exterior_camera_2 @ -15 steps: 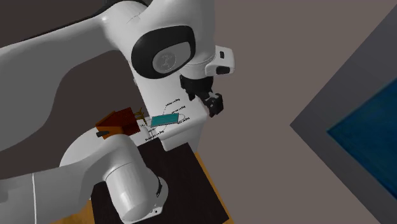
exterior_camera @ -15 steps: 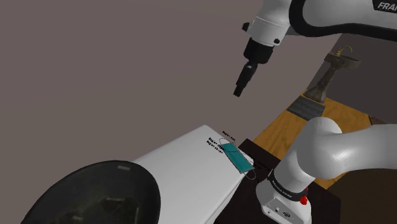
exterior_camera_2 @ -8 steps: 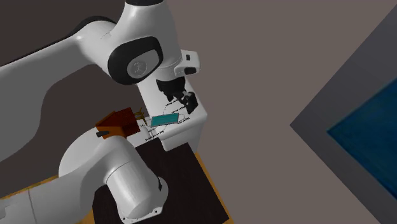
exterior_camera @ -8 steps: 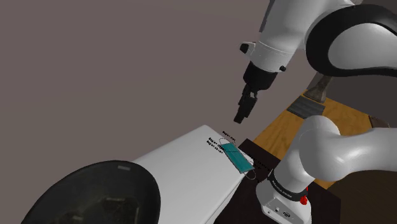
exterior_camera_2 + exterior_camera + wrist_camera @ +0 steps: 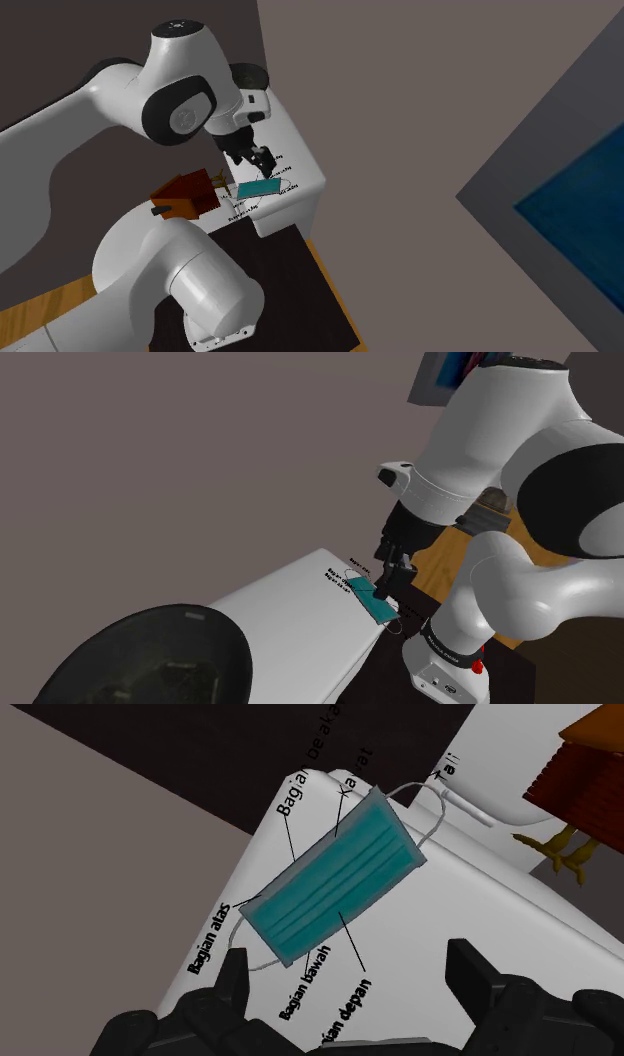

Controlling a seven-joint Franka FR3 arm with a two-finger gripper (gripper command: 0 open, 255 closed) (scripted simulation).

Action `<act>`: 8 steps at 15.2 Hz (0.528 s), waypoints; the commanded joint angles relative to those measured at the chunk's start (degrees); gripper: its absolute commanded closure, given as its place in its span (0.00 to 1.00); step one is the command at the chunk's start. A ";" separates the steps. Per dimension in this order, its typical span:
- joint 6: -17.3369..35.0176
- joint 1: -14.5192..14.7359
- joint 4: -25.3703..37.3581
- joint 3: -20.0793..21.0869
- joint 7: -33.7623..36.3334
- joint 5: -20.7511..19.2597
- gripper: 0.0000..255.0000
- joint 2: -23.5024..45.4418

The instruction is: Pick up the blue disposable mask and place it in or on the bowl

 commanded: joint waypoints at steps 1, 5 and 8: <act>1.28 0.71 -1.44 0.92 0.18 0.81 0.00 -0.16; 4.39 1.20 -4.35 2.01 0.11 1.89 0.00 0.14; 5.66 1.39 -5.46 2.46 0.09 2.35 0.00 0.34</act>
